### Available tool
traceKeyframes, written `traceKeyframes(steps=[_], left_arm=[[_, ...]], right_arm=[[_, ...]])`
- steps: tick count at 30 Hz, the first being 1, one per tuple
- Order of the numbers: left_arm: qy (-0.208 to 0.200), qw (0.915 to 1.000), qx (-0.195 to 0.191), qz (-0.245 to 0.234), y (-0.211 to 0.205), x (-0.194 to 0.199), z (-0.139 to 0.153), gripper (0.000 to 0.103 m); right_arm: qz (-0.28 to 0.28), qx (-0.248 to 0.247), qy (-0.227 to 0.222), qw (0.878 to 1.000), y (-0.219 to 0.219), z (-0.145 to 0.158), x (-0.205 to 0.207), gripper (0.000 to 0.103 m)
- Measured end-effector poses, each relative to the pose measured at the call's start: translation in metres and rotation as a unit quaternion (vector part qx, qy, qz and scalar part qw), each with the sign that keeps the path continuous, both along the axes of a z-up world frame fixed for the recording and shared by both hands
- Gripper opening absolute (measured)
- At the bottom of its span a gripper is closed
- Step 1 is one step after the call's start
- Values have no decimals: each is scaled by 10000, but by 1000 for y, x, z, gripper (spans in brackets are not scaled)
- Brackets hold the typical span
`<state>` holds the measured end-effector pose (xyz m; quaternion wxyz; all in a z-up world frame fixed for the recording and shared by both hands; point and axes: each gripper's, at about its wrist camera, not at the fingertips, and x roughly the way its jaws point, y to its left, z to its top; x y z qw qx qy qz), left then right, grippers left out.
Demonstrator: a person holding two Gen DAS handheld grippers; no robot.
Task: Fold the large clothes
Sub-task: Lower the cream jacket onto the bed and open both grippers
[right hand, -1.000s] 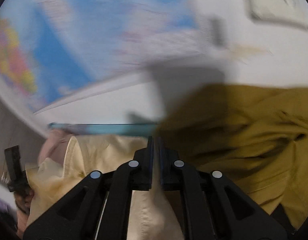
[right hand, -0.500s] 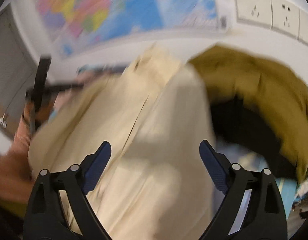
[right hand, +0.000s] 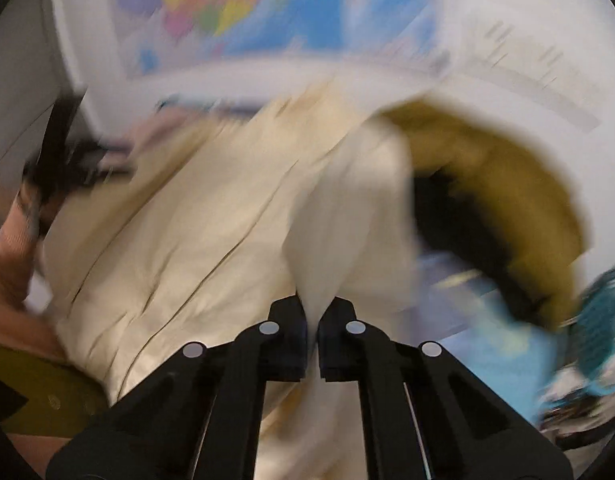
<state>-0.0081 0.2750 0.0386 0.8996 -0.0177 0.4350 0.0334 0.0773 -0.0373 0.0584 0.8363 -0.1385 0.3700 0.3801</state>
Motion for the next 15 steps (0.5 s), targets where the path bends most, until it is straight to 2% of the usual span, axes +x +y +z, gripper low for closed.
traceKeyframes(steps=[2, 3, 5, 6, 8, 10, 12, 14, 15], left_arm=[[-39, 9999, 59, 100, 2, 1, 3, 82], [-58, 9999, 75, 134, 3, 2, 4, 82], [-91, 9998, 20, 169, 6, 3, 3, 82], [-63, 9998, -30, 174, 7, 4, 1, 82], [3, 9998, -103, 194, 10, 5, -3, 82], [149, 9997, -166, 73, 11, 6, -9, 83], [285, 9993, -243, -57, 10, 6, -13, 90], [332, 9987, -347, -167, 9, 4, -15, 90], [353, 9981, -445, -229, 9, 2, -16, 90]], right_arm=[[-524, -202, -527, 9970, -16, 29, 24, 3], [-775, -297, -664, 9943, -26, 40, 40, 3], [-1166, -489, -714, 9894, -44, 40, 69, 3], [-1337, -524, -647, 9875, -52, 32, 80, 3], [-1543, -814, -357, 9840, -59, -2, 101, 3], [-1713, -799, 201, 9818, -66, -45, 117, 5], [-1754, -899, 437, 9794, -69, -76, 119, 13], [-1821, -674, 790, 9778, -80, -91, 116, 42], [-1833, -462, 857, 9782, -85, -92, 113, 48]])
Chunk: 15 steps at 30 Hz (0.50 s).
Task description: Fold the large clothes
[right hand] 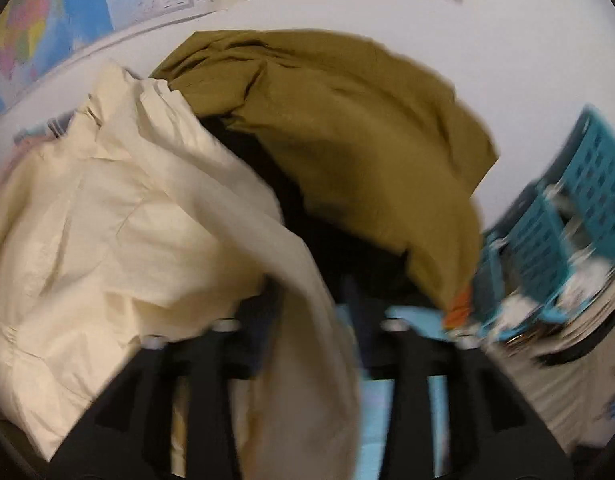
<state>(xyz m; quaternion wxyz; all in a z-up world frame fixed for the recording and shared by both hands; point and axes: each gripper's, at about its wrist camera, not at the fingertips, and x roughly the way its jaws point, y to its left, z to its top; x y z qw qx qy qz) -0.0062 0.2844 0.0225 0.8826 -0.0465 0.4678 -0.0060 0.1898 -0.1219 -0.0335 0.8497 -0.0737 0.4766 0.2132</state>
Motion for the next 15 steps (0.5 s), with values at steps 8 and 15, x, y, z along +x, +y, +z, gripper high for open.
traceKeyframes(steps=[8, 15], left_arm=[[-296, 9967, -483, -589, -33, -42, 7, 95], [515, 9979, 256, -310, -37, -42, -18, 4]], right_arm=[[-37, 959, 4, 9954, -38, 5, -37, 75], [-82, 1246, 105, 9921, -48, -11, -39, 76]])
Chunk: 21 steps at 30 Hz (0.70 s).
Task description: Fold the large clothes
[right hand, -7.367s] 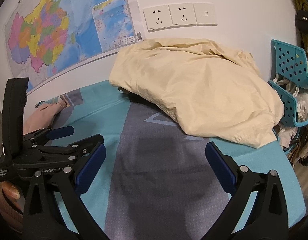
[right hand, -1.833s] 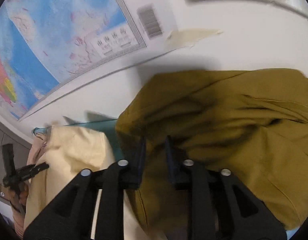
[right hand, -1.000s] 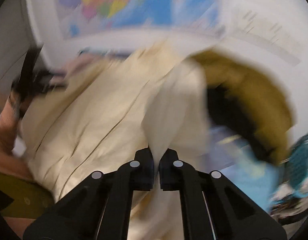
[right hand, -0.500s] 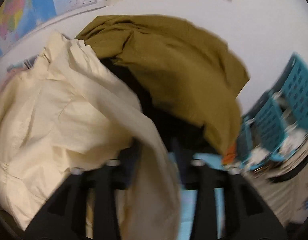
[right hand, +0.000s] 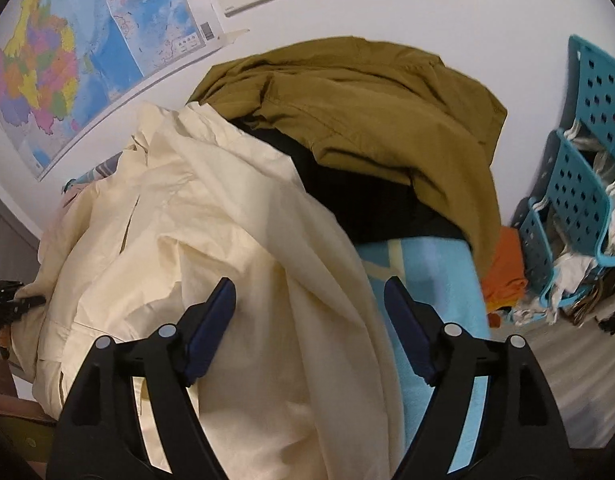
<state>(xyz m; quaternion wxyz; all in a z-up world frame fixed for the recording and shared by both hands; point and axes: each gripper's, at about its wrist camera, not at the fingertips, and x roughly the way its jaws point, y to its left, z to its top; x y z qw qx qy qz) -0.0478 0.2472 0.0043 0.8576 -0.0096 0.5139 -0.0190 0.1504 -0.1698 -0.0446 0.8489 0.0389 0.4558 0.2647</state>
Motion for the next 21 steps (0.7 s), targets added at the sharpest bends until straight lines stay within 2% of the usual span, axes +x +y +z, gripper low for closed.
traceKeyframes(steps=[2, 4, 6, 8, 9, 11, 12, 13, 15, 17, 18, 21], left_arm=[[-373, 9982, 339, 335, 17, -6, 21, 3], [-742, 9913, 611, 903, 44, -14, 51, 3], [-1041, 9788, 900, 1518, 78, -21, 78, 3], [-961, 9684, 1041, 2053, 106, -20, 86, 5], [-850, 9637, 1244, 2205, 114, -16, 82, 9], [-485, 9573, 1665, 2312, 121, -7, 62, 31], [-266, 9578, 1763, 2255, 122, -2, 51, 37], [-8, 9521, 1994, 2319, 123, 1, 31, 38], [170, 9469, 2132, 2400, 125, 0, 15, 38], [2, 9474, 2017, 2484, 123, -8, 15, 44], [-253, 9471, 1851, 2610, 122, -16, 25, 47], [-1154, 9503, 1209, 2628, 120, -45, 62, 67]], right_arm=[[13, -5, -4, 10000, 2, -2, 0, 76], [43, -8, -66, 10000, 3, 1, -1, 76], [48, 2, -134, 9999, 2, 4, -2, 76], [22, 13, -191, 9998, 0, 6, -3, 76], [2, 34, -190, 9998, -2, 6, -3, 76], [-10, 83, -159, 9998, -6, 3, -4, 76], [-30, 65, -134, 9999, -8, 1, -5, 77], [-51, 66, -86, 9999, -11, -3, -7, 78], [-58, 76, -18, 10000, -17, -8, -10, 81], [-108, 61, 33, 9999, -25, -13, -15, 86], [-118, 67, 94, 9999, -31, -16, -18, 87], [-30, 144, 244, 9996, -42, -25, -29, 89]])
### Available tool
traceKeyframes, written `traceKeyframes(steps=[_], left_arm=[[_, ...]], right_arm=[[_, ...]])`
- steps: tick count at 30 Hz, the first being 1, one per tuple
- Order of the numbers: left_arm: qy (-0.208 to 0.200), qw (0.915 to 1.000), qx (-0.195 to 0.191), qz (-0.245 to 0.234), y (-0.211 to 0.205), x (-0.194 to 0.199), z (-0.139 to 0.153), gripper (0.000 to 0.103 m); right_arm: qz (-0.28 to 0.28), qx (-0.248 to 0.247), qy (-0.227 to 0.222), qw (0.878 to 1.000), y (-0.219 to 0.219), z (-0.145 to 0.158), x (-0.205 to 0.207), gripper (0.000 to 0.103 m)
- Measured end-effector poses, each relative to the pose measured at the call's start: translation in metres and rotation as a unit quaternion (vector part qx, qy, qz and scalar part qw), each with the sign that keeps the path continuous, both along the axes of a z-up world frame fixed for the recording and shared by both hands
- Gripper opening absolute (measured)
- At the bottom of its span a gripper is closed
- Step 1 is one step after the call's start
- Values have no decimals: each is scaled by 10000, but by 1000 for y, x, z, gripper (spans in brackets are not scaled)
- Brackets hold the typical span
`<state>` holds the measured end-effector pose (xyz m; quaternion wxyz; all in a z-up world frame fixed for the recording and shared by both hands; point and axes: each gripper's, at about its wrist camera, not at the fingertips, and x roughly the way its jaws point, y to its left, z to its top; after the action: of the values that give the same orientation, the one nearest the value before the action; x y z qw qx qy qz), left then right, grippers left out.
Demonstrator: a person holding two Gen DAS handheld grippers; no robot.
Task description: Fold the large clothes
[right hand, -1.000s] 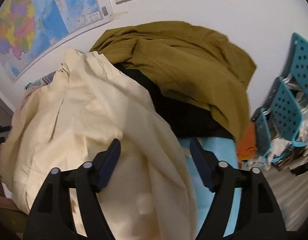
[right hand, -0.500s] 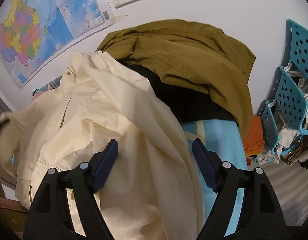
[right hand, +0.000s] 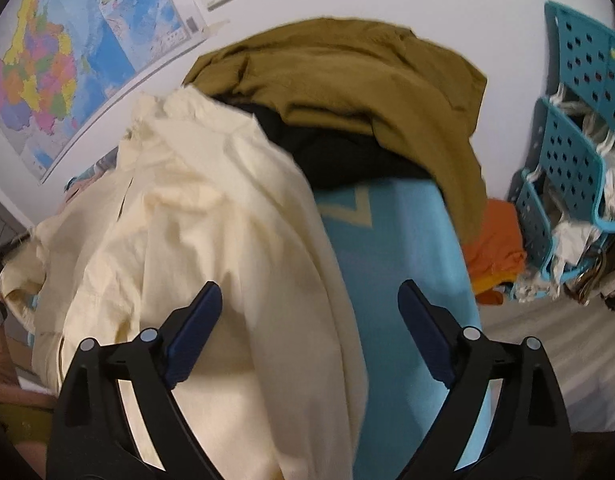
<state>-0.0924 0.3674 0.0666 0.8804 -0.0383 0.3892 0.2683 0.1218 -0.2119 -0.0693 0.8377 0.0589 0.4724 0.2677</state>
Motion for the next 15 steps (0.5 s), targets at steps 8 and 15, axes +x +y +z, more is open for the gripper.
traceKeyframes(steps=[8, 15], left_arm=[[-906, 9764, -367, -1926, -96, -19, 34, 79], [-65, 9329, -634, -3545, -204, -20, -38, 79]], right_arm=[[382, 486, -668, 9958, -2, 34, -67, 80], [2080, -716, -1772, 9593, 89, 43, -176, 79]])
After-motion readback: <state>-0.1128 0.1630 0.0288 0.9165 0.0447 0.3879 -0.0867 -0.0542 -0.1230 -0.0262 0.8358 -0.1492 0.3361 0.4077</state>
